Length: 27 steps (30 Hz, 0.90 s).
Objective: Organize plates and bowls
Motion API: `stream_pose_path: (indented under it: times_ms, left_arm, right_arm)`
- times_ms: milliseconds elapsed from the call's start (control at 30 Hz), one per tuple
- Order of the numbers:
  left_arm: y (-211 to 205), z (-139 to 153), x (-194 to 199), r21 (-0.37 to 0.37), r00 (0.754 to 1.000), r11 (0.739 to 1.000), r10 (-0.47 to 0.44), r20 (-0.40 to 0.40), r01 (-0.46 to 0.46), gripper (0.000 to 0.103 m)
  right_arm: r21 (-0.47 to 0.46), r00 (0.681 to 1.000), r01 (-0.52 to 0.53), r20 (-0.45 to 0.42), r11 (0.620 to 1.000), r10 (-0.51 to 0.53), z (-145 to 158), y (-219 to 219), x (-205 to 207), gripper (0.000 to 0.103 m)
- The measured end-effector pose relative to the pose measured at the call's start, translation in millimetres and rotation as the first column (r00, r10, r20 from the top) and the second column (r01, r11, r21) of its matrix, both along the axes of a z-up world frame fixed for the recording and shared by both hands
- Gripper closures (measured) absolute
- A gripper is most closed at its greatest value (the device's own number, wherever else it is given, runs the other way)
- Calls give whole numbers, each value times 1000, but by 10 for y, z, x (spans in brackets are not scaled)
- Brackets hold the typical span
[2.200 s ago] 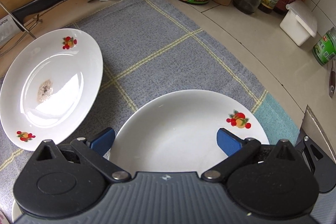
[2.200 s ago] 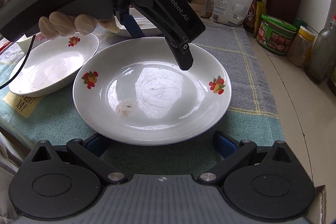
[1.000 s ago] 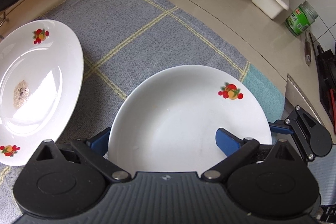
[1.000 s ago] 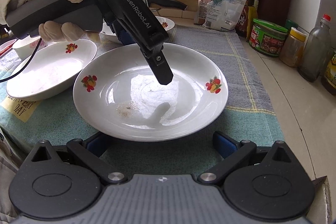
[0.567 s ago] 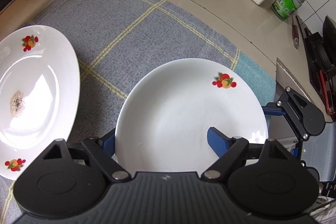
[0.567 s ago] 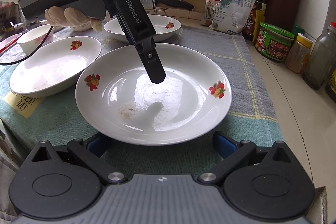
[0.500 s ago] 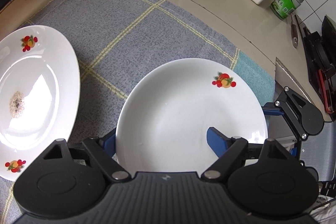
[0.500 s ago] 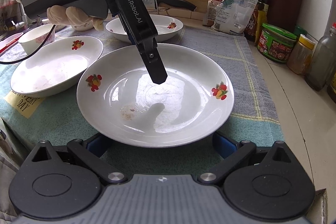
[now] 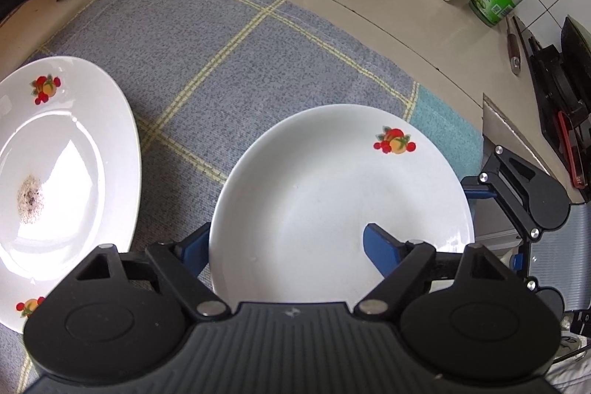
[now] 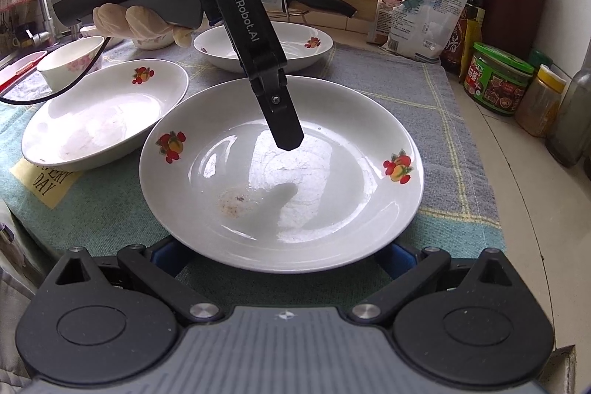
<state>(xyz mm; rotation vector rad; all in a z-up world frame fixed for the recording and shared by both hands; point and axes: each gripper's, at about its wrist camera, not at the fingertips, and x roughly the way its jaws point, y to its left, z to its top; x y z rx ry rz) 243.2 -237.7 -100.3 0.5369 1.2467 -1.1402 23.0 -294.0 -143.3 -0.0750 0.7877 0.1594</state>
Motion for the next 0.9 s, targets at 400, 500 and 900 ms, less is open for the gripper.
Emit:
stream_pose_path:
  times_ms: [400, 500, 900]
  left_arm:
    - [-15, 1, -9, 6, 1000, 1000, -31, -7, 31, 23]
    - [-25, -3, -18, 11, 999, 999, -36, -3, 36, 23]
    - [-6, -7, -28, 20, 999, 999, -31, 10, 31, 23]
  right_arm:
    - [-63, 998, -62, -9, 996, 61, 41, -13, 6, 0]
    - [-56, 998, -60, -17, 997, 59, 44, -19, 12, 0]
    - [-81, 998, -56, -10, 995, 55, 86, 2, 39, 0]
